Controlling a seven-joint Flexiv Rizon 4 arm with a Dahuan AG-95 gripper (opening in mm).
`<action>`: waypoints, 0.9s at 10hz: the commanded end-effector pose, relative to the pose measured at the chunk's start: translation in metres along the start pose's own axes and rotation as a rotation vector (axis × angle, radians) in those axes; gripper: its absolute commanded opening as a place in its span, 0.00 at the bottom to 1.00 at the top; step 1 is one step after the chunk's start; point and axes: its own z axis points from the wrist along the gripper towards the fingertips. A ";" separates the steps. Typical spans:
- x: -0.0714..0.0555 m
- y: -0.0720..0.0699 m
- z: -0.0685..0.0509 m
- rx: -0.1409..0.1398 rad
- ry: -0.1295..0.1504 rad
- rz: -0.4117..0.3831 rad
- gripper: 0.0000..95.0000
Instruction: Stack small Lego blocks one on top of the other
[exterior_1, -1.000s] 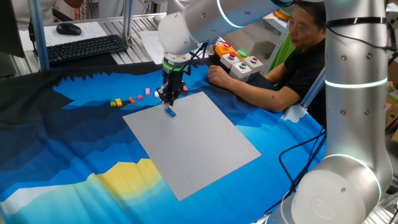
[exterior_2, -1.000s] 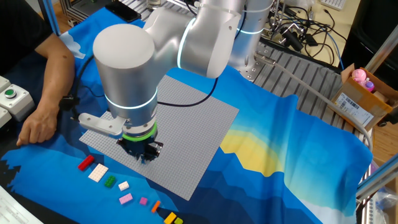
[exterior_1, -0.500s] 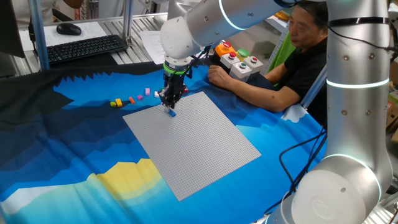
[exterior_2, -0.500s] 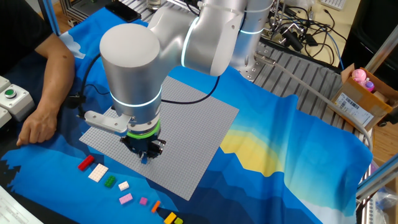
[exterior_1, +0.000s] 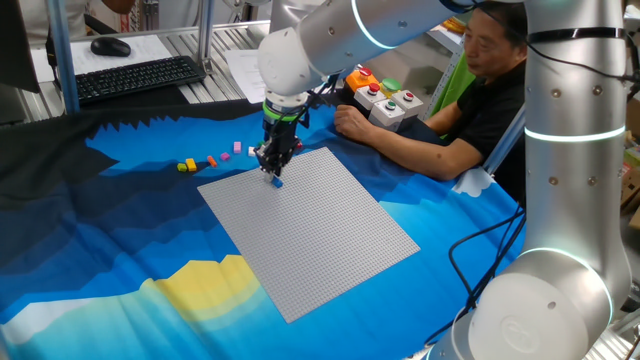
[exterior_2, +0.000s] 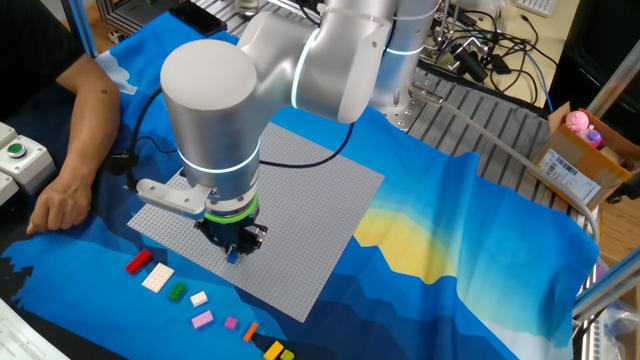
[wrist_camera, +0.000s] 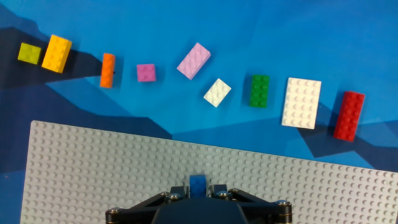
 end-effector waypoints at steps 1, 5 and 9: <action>0.001 0.000 0.002 -0.001 0.001 0.001 0.20; 0.000 0.000 0.003 -0.007 0.004 0.029 0.00; 0.000 0.000 0.003 -0.014 0.005 0.060 0.00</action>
